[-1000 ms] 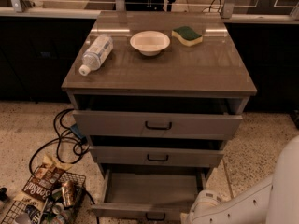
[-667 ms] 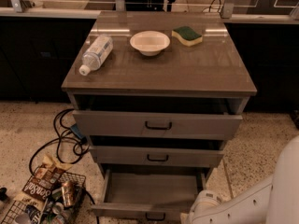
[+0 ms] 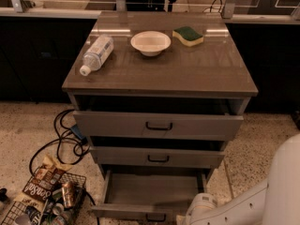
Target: Close bottom drawer
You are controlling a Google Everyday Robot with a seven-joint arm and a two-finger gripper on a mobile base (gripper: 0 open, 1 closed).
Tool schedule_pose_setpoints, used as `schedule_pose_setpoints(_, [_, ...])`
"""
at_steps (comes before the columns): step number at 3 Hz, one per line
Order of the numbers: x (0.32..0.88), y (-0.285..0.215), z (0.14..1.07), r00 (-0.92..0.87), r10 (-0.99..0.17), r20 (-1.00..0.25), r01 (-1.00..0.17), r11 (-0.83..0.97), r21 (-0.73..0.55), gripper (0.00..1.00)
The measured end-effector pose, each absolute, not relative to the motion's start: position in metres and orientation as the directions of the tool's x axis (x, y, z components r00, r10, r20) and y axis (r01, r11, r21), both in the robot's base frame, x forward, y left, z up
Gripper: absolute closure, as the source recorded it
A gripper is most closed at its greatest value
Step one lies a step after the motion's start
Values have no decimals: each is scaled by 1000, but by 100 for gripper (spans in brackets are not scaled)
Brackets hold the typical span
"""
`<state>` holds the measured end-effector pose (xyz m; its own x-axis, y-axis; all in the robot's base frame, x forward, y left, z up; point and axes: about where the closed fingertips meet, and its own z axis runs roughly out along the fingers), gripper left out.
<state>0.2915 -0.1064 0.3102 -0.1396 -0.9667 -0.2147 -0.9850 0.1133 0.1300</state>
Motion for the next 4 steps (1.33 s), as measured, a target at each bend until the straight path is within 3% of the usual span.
schedule_pose_setpoints(1, [291,-93,294,-117,-965,-234,-989,92,115,0])
schedule_pose_setpoints(4, [286,-60,203,-124,-983,-138,-984,103,148,0])
